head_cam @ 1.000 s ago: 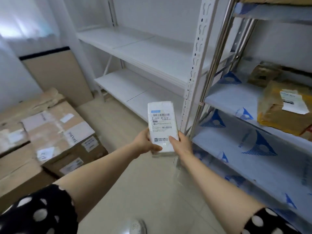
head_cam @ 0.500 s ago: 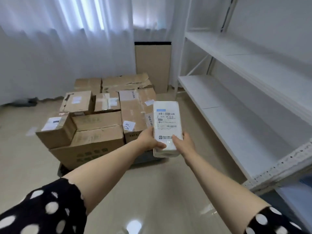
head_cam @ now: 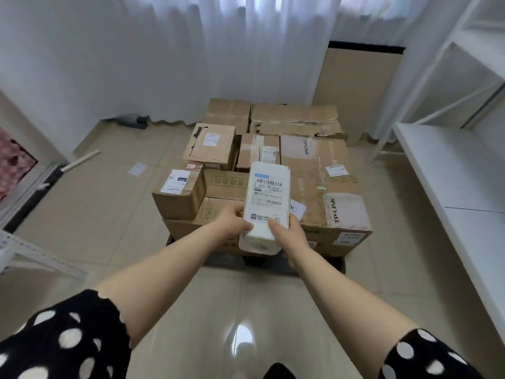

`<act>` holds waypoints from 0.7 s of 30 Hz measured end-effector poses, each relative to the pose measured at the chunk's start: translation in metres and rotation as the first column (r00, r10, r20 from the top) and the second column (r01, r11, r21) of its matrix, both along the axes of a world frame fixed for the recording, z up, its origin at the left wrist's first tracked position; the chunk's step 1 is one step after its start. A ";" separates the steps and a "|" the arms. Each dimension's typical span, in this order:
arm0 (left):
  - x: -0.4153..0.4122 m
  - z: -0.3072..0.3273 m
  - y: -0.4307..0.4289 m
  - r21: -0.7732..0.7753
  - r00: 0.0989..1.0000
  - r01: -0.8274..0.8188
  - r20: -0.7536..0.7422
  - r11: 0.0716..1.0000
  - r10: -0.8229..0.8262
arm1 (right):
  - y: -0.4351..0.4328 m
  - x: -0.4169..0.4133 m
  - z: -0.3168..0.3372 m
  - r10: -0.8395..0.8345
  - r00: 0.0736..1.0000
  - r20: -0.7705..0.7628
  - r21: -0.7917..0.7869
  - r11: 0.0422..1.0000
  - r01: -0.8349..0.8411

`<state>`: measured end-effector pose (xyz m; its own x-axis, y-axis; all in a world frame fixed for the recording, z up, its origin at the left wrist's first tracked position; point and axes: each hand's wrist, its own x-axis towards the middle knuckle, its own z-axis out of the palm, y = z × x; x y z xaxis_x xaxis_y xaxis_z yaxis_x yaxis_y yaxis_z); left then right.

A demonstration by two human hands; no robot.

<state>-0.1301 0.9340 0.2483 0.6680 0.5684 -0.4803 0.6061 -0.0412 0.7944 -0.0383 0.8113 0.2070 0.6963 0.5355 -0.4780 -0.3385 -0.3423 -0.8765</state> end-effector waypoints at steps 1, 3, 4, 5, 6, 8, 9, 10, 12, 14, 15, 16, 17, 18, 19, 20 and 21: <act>0.002 -0.005 0.011 -0.004 1.000 -0.013 -0.003 1.000 0.013 | 0.013 0.003 -0.005 0.001 0.999 -0.048 -0.001 1.000 -0.001; 0.009 -0.014 0.033 -0.009 0.999 -0.029 -0.029 1.000 0.029 | 0.039 0.012 -0.013 0.000 0.989 -0.145 0.005 1.000 0.001; 0.014 -0.018 0.043 -0.014 0.998 -0.038 -0.044 0.999 0.038 | 0.051 0.018 -0.018 0.002 0.984 -0.179 0.016 1.000 0.000; 0.019 -0.022 0.055 -0.017 0.997 -0.052 -0.059 0.999 0.050 | 0.064 0.025 -0.025 0.008 0.979 -0.202 0.023 1.000 -0.004; 0.026 -0.026 0.067 -0.018 0.995 -0.058 -0.077 0.998 0.057 | 0.078 0.032 -0.032 0.018 0.976 -0.217 0.024 1.000 -0.013; 0.039 -0.036 0.091 -0.020 0.991 -0.074 -0.118 0.997 0.071 | 0.105 0.048 -0.043 0.041 0.972 -0.232 0.004 0.999 -0.041; 0.046 -0.039 0.104 -0.023 0.987 -0.086 -0.138 0.996 0.082 | 0.119 0.058 -0.048 0.051 0.969 -0.241 -0.007 0.999 -0.054; 0.054 -0.041 0.116 -0.029 0.983 -0.097 -0.162 0.995 0.091 | 0.132 0.067 -0.053 0.056 0.965 -0.254 -0.021 0.998 -0.063; 0.070 -0.048 0.141 -0.050 0.973 -0.128 -0.201 0.991 0.115 | 0.155 0.083 -0.060 0.067 0.956 -0.285 -0.051 0.995 -0.085; 0.085 -0.056 0.165 -0.083 0.965 -0.169 -0.217 0.982 0.147 | 0.177 0.097 -0.069 0.100 0.947 -0.305 -0.063 0.990 -0.125; 0.090 -0.061 0.178 -0.087 0.961 -0.187 -0.223 0.979 0.163 | 0.188 0.105 -0.073 0.121 0.945 -0.304 -0.071 0.986 -0.149; 0.093 -0.065 0.189 -0.075 0.955 -0.204 -0.236 0.976 0.182 | 0.200 0.112 -0.077 0.140 0.945 -0.296 -0.082 0.982 -0.171; 0.095 -0.071 0.201 -0.051 0.946 -0.226 -0.249 0.973 0.206 | 0.211 0.120 -0.081 0.161 0.945 -0.286 -0.090 0.977 -0.193; 0.095 -0.076 0.212 -0.022 0.939 -0.239 -0.261 0.971 0.225 | 0.222 0.127 -0.084 0.181 0.942 -0.283 -0.093 0.972 -0.215; 0.093 -0.082 0.222 0.010 0.929 -0.254 -0.277 0.967 0.246 | 0.230 0.133 -0.085 0.201 0.939 -0.279 -0.094 0.967 -0.235; 0.091 -0.087 0.233 0.045 0.915 -0.270 -0.298 0.962 0.271 | 0.239 0.140 -0.087 0.219 0.936 -0.275 -0.100 0.962 -0.255; 0.088 -0.094 0.246 0.082 0.899 -0.283 -0.324 0.955 0.295 | 0.249 0.147 -0.089 0.237 0.934 -0.269 -0.111 0.955 -0.274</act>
